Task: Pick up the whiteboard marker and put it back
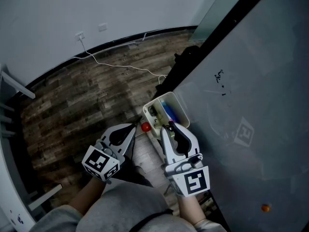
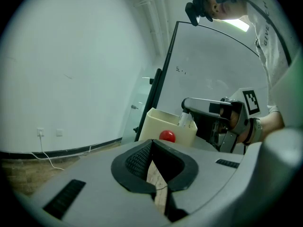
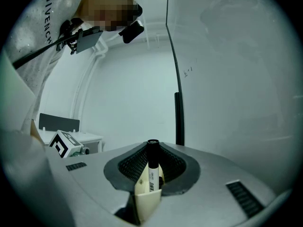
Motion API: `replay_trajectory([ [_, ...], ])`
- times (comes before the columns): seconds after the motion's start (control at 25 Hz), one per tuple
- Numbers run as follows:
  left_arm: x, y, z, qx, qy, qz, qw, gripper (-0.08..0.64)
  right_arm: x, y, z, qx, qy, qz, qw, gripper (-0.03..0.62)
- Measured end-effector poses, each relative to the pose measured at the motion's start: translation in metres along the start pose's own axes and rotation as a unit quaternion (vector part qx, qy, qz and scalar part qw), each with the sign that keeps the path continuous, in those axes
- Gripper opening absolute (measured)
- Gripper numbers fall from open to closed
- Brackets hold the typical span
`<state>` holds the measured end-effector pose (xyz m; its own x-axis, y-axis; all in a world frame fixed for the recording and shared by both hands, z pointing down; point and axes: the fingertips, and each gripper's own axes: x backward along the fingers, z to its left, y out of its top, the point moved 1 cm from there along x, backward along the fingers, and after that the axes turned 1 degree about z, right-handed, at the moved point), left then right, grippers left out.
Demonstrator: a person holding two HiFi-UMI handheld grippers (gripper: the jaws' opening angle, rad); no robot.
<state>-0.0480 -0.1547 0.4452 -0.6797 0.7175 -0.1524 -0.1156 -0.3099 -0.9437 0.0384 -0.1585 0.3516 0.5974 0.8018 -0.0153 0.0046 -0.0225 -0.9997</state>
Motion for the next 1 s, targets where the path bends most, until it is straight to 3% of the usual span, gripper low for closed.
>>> replay_trajectory([
  [0.24,0.001,-0.004,0.0,0.002,-0.001,-0.003,1.0,0.015,0.0,0.003,0.005,0.007,0.011,-0.012,1.0,0.08],
  [1.0,0.005,-0.011,0.0,0.01,0.002,0.0,1.0,0.015,0.007,-0.007,0.002,0.002,-0.011,-0.005,1.0,0.08],
])
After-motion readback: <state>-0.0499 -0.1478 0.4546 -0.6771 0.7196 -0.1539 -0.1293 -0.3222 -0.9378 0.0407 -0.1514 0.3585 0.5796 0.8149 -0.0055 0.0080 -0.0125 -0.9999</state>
